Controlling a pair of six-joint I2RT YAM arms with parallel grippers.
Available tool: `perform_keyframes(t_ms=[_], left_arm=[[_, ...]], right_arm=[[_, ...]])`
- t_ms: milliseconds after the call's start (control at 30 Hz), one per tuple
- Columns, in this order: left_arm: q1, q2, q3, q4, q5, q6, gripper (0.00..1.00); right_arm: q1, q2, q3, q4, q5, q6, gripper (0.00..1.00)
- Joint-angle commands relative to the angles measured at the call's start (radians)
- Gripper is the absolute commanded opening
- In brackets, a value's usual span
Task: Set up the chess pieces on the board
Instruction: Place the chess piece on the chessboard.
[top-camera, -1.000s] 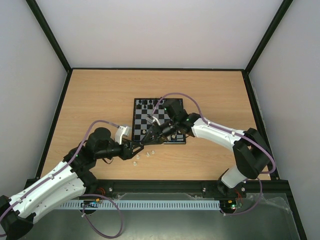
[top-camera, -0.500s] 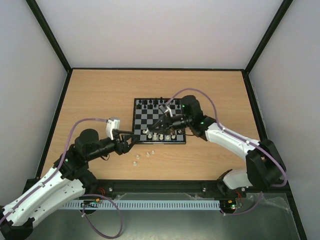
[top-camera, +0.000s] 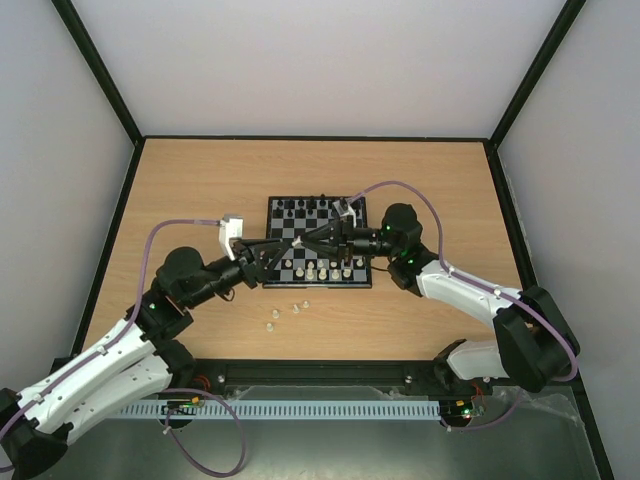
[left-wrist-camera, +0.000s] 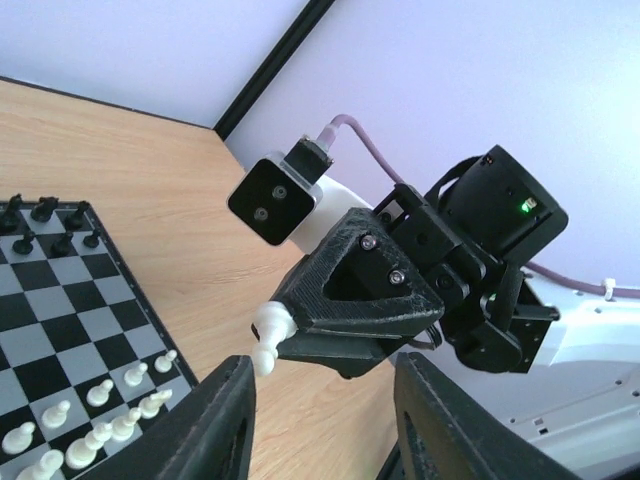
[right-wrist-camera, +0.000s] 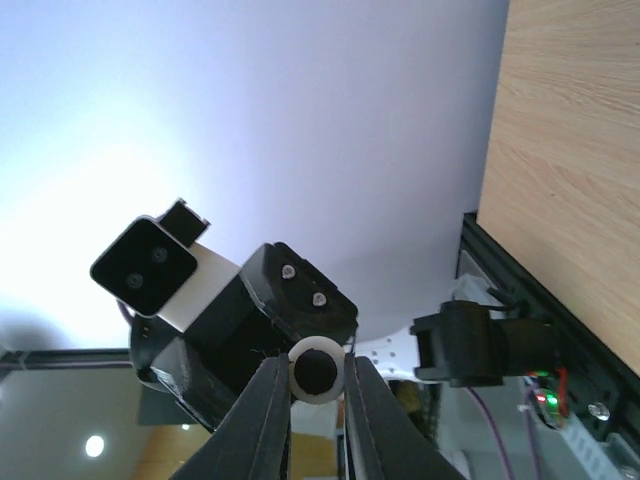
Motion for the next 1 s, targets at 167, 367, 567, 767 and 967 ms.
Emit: perform_keyframes(t_ms=[167, 367, 567, 767, 967], left_arm=[[-0.002, 0.021, 0.001, 0.105, -0.025, 0.008, 0.34], [-0.002, 0.043, 0.003, 0.116, -0.019, 0.012, 0.33], [-0.002, 0.075, 0.005, 0.135, -0.014, 0.013, 0.32], [-0.002, 0.105, 0.01, 0.155, -0.016, 0.018, 0.32], [-0.001, 0.14, 0.019, 0.172, -0.008, 0.024, 0.29]], right_arm=[[-0.001, -0.016, -0.013, 0.195, 0.047, 0.146, 0.04], [-0.001, -0.011, -0.008, 0.205, 0.044, 0.159, 0.04], [0.001, -0.015, 0.0, 0.2, 0.037, 0.158, 0.04], [0.002, -0.015, -0.004, 0.198, 0.032, 0.156, 0.04], [0.002, -0.016, -0.002, 0.198, 0.028, 0.153, 0.04]])
